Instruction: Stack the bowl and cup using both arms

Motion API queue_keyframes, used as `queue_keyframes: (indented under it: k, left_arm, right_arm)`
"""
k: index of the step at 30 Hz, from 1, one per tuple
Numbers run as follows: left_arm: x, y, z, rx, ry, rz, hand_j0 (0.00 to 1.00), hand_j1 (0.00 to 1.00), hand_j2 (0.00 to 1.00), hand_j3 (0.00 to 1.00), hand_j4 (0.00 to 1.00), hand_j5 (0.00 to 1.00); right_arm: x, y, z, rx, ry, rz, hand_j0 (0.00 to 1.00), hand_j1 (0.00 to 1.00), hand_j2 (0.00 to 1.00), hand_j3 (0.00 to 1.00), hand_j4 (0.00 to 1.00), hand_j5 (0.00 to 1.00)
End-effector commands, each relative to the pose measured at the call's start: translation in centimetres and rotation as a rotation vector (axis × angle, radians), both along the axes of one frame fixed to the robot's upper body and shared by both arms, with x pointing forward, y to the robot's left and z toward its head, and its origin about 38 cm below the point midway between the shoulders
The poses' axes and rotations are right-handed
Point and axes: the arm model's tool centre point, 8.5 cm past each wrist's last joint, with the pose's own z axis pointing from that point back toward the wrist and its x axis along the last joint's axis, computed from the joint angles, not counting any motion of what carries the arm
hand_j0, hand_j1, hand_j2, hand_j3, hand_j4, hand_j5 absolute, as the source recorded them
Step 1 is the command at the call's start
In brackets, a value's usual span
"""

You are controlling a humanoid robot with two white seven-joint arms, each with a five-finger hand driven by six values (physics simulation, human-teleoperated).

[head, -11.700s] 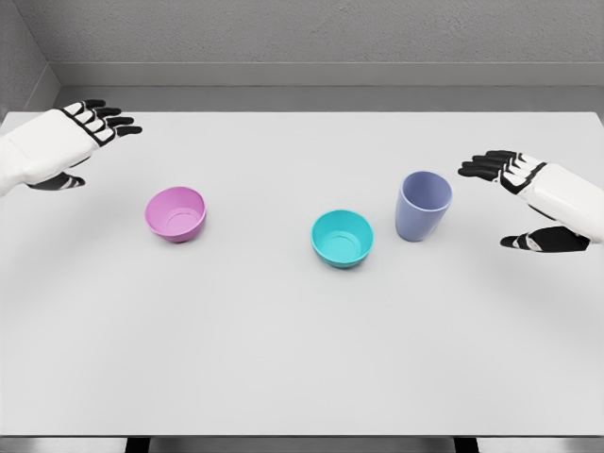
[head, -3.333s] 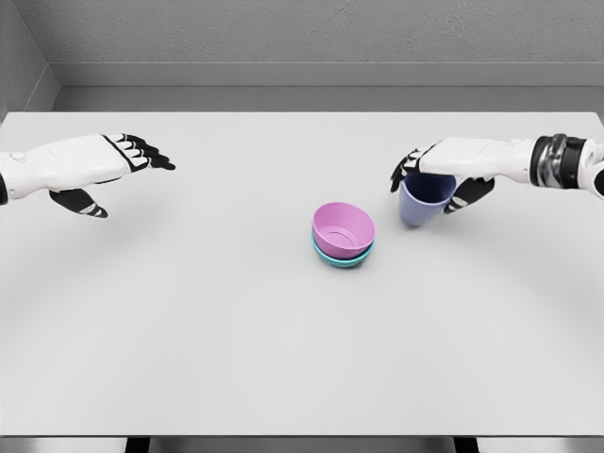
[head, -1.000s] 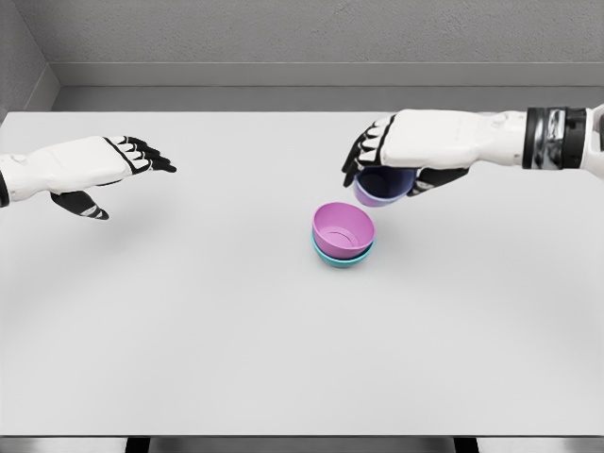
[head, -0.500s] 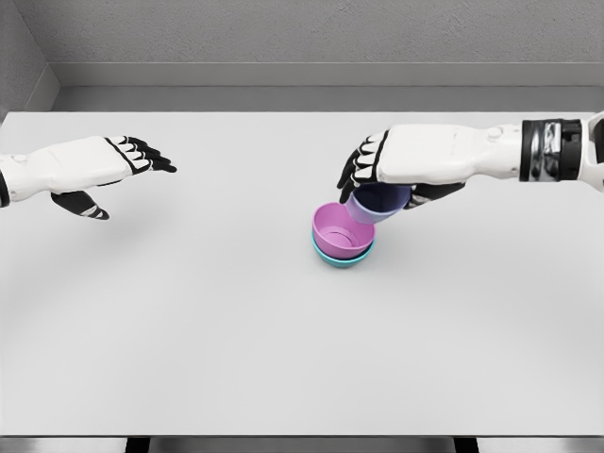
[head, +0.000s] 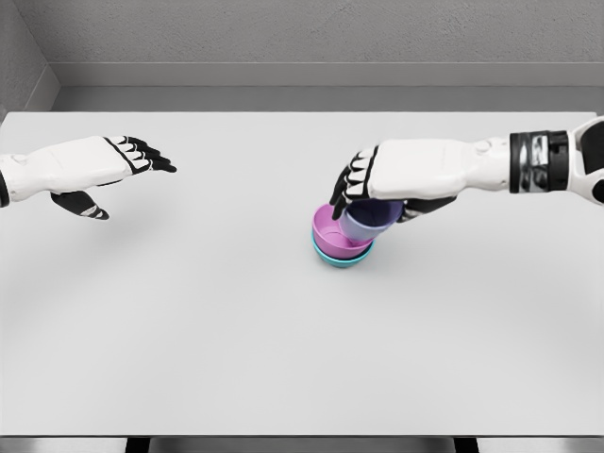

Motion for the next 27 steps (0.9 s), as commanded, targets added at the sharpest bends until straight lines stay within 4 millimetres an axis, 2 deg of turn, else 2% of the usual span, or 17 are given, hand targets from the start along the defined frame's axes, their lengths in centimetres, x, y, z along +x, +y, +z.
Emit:
queue_keyframes:
  k: [1, 10, 25, 26, 27]
  left_arm:
    - [0.0, 0.0, 0.1, -0.005, 0.001, 0.003, 1.0, 1.0, 1.0, 1.0, 1.0, 1.0]
    - [0.0, 0.0, 0.1, -0.005, 0.001, 0.003, 1.0, 1.0, 1.0, 1.0, 1.0, 1.0]
    - [0.0, 0.0, 0.1, -0.006, 0.0, 0.001, 1.0, 1.0, 1.0, 1.0, 1.0, 1.0]
    - [0.0, 0.0, 0.1, -0.006, 0.0, 0.001, 1.0, 1.0, 1.0, 1.0, 1.0, 1.0]
    - [0.0, 0.0, 0.1, -0.005, 0.0, 0.001, 1.0, 1.0, 1.0, 1.0, 1.0, 1.0]
  right_arm:
    - [0.1, -0.1, -0.3, -0.003, 0.011, -0.005, 0.72, 0.72, 0.72, 0.72, 0.72, 0.72]
    - [0.4, 0.3, -0.1, 0.002, 0.004, -0.003, 0.72, 0.72, 0.72, 0.72, 0.72, 0.72]
    - [1.1, 0.8, -1.6, -0.001, 0.042, -0.013, 0.72, 0.72, 0.72, 0.72, 0.72, 0.72]
    - [1.2, 0.8, -1.7, -0.003, 0.044, -0.015, 0.82, 0.82, 0.82, 0.82, 0.82, 0.82]
    - [1.1, 0.8, -1.7, 0.0, 0.044, -0.013, 1.0, 1.0, 1.0, 1.0, 1.0, 1.0]
